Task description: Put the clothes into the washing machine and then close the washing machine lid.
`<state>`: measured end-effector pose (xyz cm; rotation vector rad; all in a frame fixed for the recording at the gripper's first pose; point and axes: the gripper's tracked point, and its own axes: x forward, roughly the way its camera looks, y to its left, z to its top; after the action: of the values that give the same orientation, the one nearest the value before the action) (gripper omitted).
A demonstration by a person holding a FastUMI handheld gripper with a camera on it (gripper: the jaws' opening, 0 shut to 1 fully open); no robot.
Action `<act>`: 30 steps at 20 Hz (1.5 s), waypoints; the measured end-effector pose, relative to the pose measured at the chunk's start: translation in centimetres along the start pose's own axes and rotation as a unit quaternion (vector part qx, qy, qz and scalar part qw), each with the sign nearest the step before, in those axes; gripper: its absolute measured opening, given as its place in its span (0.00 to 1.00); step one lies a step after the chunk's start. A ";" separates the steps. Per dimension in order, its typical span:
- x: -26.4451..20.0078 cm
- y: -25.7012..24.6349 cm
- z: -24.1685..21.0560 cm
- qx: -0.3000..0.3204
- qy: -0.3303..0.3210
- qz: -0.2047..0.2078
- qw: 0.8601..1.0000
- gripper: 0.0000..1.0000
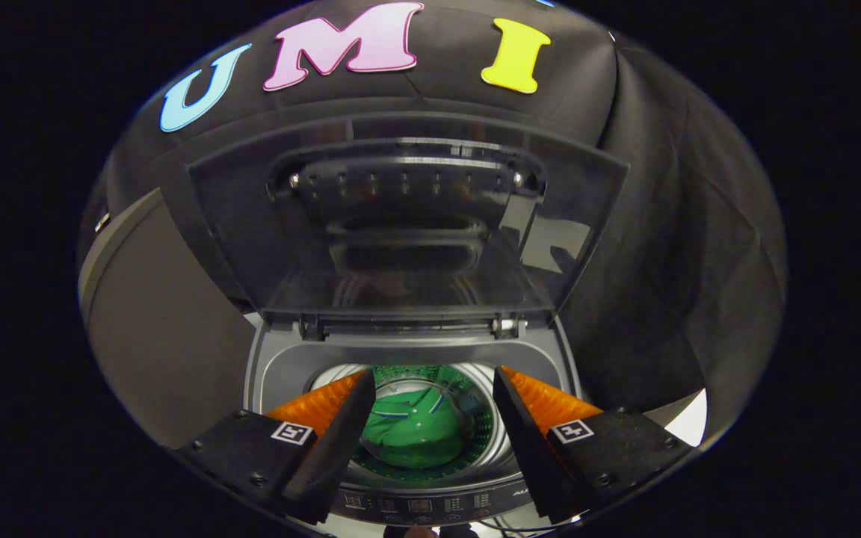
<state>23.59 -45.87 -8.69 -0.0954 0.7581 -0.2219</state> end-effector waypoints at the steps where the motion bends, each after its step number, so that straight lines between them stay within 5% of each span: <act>1: -0.5 0.2 1.1 0.001 -0.009 0.004 1.000 0.99; 16: -3.8 -1.5 20.2 0.047 -0.156 0.015 0.987 0.99; 30: 3.1 0.6 19.1 0.027 -0.098 0.044 0.994 0.99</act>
<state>39.05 -45.91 2.93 -0.0313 0.5586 -0.1465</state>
